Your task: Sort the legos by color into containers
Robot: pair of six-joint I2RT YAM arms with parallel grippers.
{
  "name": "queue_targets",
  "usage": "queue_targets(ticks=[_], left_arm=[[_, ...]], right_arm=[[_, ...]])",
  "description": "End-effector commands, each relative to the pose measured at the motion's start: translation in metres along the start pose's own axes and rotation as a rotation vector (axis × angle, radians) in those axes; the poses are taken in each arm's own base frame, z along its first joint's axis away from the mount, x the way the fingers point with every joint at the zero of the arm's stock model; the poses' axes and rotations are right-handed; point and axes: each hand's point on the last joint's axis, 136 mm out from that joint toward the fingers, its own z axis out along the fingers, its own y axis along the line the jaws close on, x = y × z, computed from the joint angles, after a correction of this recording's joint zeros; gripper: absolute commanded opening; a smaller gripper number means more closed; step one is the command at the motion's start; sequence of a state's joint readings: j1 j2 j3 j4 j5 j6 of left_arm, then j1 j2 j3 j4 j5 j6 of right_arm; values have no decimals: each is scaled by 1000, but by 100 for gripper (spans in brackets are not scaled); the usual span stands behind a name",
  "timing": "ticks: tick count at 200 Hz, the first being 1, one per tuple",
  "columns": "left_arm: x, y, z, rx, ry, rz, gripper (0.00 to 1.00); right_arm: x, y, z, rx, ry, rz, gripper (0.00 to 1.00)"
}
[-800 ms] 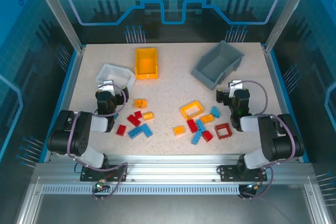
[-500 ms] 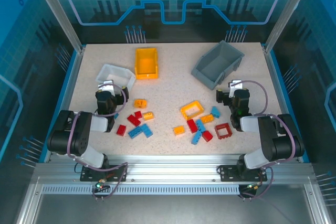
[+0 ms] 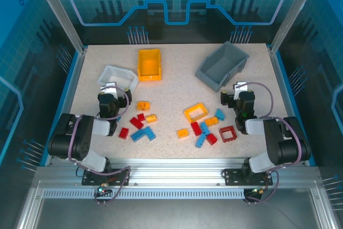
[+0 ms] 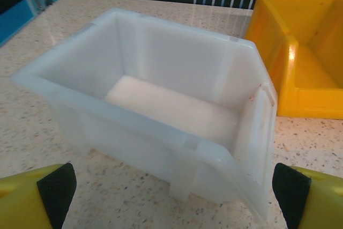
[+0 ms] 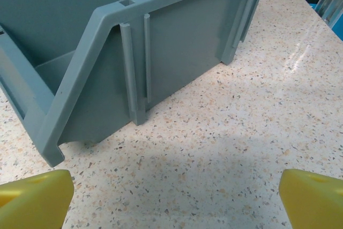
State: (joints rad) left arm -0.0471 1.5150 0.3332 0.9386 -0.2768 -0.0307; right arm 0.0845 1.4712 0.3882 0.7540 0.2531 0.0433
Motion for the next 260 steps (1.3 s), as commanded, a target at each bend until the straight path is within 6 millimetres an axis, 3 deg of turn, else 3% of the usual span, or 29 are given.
queue_targets(ticks=[1, 17, 33, 49, 54, 66, 77, 87, 106, 146, 198, 208, 230, 260], left_arm=[[-57, -10, -39, -59, -166, 74, 99], [-103, -27, -79, -30, -197, 47, 99], [-150, -29, -122, -9, -215, -99, 99], [-175, -34, -155, 47, -135, -248, 99], [-174, -32, -163, 49, -69, -326, 99], [-168, -41, -184, 108, 91, -417, 99], [-156, -52, -192, 167, 186, -485, 99], [-144, -60, -193, 207, 270, -547, 99], [-113, -50, -192, 96, 482, -610, 99], [-96, -24, -170, -51, 599, -665, 98], [-68, -1, -76, -135, 750, -813, 85], [-63, 1, -55, -124, 771, -857, 79], [-54, 10, -17, -154, 790, -843, 76], [-36, 15, 16, -193, 850, -805, 73]], right_arm=[[-42, 0, -21, 13, -80, -21, 100], [-90, 1, -59, 16, -180, -15, 100], [-149, 6, -117, -36, -320, 26, 100], [-188, 6, -173, -105, -378, 132, 100], [-196, 5, -187, -127, -369, 208, 100], [-191, -2, -208, -155, -254, 415, 100], [-163, -7, -219, -132, -99, 574, 100], [-157, 5, -223, -209, -67, 558, 97], [-144, 28, -229, -314, 55, 539, 83], [-126, 69, -224, -413, 241, 407, 78], [-119, 134, -216, -535, 341, 249, 81], [-117, 140, -215, -541, 361, 232, 81], [-114, 149, -213, -555, 388, 216, 81], [-114, 151, -211, -561, 387, 210, 83]])
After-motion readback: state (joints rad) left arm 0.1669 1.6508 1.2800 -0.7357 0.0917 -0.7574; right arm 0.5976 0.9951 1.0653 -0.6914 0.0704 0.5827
